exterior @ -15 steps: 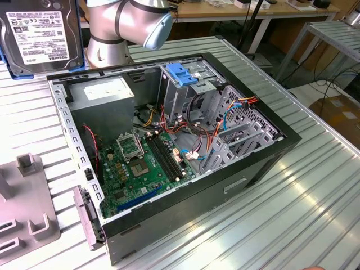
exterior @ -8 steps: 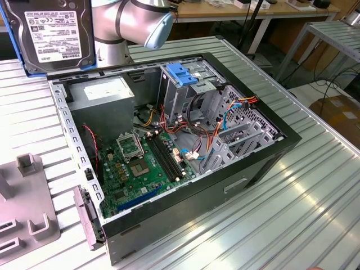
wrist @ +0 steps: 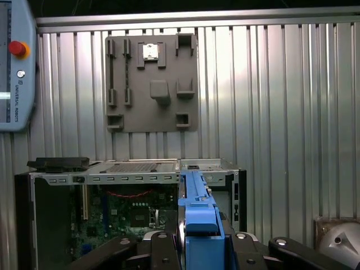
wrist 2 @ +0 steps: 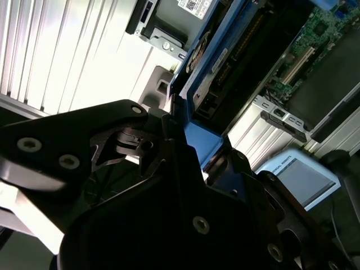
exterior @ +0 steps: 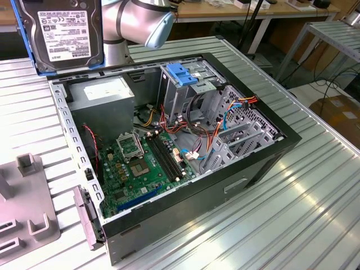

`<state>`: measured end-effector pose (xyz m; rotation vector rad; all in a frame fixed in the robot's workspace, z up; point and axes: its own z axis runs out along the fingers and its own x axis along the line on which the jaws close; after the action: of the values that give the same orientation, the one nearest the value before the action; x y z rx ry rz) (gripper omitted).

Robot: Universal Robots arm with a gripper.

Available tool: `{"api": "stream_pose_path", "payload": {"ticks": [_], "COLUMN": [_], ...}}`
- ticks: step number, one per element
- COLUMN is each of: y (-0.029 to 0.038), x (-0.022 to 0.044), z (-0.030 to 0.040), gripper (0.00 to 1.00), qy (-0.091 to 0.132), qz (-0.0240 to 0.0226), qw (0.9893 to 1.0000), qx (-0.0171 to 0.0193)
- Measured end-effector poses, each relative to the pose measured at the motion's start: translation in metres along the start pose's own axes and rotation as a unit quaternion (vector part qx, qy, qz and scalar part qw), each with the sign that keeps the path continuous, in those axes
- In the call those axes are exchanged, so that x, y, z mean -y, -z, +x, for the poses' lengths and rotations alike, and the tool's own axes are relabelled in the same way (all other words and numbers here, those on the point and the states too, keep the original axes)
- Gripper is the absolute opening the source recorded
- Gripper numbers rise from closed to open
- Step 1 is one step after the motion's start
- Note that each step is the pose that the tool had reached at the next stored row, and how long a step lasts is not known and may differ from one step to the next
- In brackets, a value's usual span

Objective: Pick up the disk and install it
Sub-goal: 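Pick up the disk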

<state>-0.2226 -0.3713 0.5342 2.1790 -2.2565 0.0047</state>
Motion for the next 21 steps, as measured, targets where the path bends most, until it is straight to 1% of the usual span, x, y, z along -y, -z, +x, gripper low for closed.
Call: {"api": "stream_pose_path", "payload": {"ticks": [3, 6, 12, 13, 17, 19, 20, 21], "y": [-0.0001, -0.0001, -0.0002, -0.0002, -0.0004, -0.0006, -0.0007, -0.0007], "x": [0.0055, 0.0131, 0.0247, 0.0274, 0.0340, 0.0437, 0.0477, 0.0503], "z": [-0.0002, -0.0004, -0.0009, -0.0010, -0.0012, -0.0015, -0.0016, -0.0018], "gripper": [0.37, 0.37, 0.37, 0.37, 0.37, 0.37, 0.37, 0.37], "qy": [0.000, 0.000, 0.000, 0.000, 0.000, 0.000, 0.000, 0.000], "qz": [0.0000, 0.0000, 0.0000, 0.0000, 0.0000, 0.0000, 0.0000, 0.0000], "qw": [1.0000, 1.0000, 1.0000, 1.0000, 1.0000, 1.0000, 1.0000, 1.0000], "qx": [0.0000, 0.0000, 0.0000, 0.0000, 0.0000, 0.0000, 0.0000, 0.0000]}}
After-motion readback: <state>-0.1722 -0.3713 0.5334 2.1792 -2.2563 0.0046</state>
